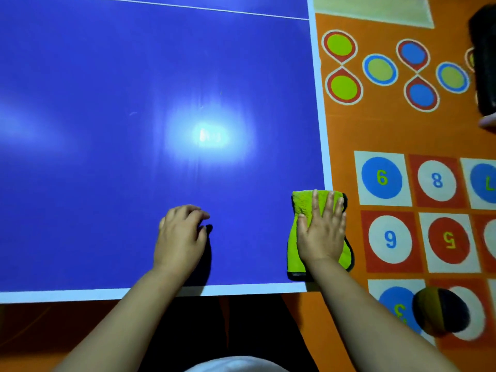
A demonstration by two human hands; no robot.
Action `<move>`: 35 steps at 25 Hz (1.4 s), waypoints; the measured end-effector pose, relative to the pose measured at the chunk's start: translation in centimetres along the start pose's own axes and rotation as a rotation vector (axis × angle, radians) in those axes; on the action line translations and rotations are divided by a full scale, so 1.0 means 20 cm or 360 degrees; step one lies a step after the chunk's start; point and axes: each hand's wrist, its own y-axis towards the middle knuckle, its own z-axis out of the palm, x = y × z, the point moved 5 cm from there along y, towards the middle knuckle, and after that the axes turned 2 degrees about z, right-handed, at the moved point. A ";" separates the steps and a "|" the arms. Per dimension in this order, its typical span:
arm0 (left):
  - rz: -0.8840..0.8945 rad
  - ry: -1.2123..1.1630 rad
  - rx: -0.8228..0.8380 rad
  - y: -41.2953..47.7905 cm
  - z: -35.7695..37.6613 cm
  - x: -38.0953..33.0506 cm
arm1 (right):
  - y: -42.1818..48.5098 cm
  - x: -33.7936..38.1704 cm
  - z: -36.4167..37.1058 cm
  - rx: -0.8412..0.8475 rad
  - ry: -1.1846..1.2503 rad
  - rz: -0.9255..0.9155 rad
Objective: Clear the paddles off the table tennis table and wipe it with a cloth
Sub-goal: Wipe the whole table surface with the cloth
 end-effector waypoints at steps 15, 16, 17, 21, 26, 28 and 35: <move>-0.0238 0.0067 0.0042 0.11 -0.47 0.99 | -0.27 1.28 0.13 -0.0067 -0.0030 -0.0105; -0.0245 0.0058 0.0029 0.11 -0.50 1.05 | -0.31 1.39 0.15 -0.0062 -0.0040 -0.0163; -0.0260 0.0052 0.0010 0.11 -0.53 1.11 | -0.35 1.49 0.16 -0.0055 -0.0049 -0.0227; -0.0404 0.0045 -0.0101 0.12 -0.64 1.34 | -0.50 1.89 0.23 0.0000 -0.0081 -0.0535; -0.0501 0.0077 -0.0180 0.12 -0.68 1.39 | -0.59 2.21 0.29 0.0151 -0.0198 -0.1064; -0.0494 0.0090 -0.0198 0.15 -0.66 1.34 | -0.54 2.19 0.27 0.0130 -0.0193 -0.1203; -0.0342 0.0088 -0.0153 0.38 -0.46 0.88 | -0.01 1.65 0.13 0.0014 -0.0060 -0.0888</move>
